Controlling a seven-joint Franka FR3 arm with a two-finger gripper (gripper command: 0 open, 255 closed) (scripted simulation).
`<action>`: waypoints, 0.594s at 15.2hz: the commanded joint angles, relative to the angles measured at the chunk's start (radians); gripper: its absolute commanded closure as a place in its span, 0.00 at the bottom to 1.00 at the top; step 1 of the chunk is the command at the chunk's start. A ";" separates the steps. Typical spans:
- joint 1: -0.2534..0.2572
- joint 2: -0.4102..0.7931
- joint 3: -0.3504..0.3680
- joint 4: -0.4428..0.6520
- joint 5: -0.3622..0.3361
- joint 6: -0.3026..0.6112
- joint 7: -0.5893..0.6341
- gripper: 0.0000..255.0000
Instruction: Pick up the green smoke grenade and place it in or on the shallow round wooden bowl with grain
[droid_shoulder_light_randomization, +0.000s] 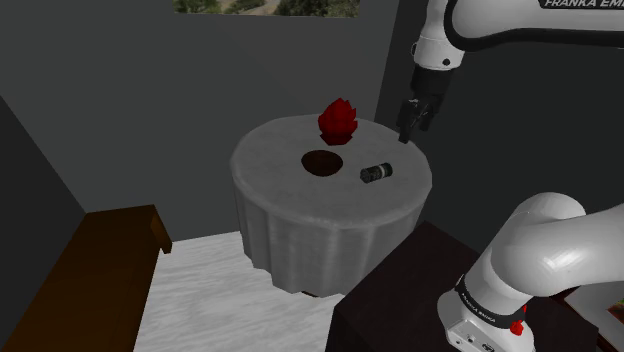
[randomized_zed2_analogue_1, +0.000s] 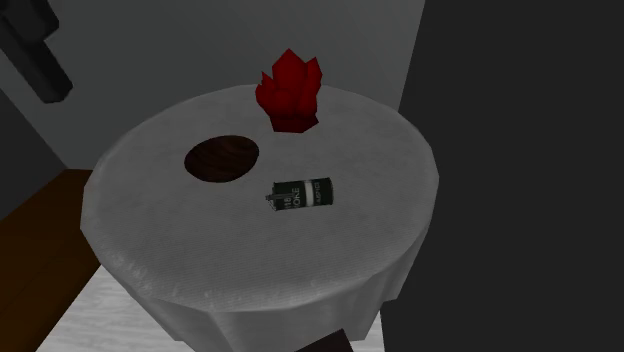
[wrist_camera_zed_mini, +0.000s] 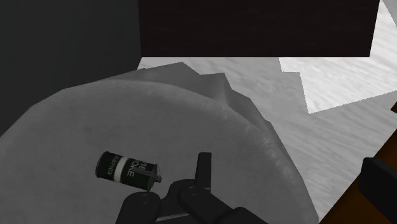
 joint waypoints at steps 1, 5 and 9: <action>0.000 0.000 0.000 0.000 0.000 0.000 0.000 0.00; 0.008 -0.007 -0.095 -0.097 -0.073 0.110 -0.181 0.00; 0.014 0.027 -0.199 -0.163 -0.147 0.235 -0.361 0.00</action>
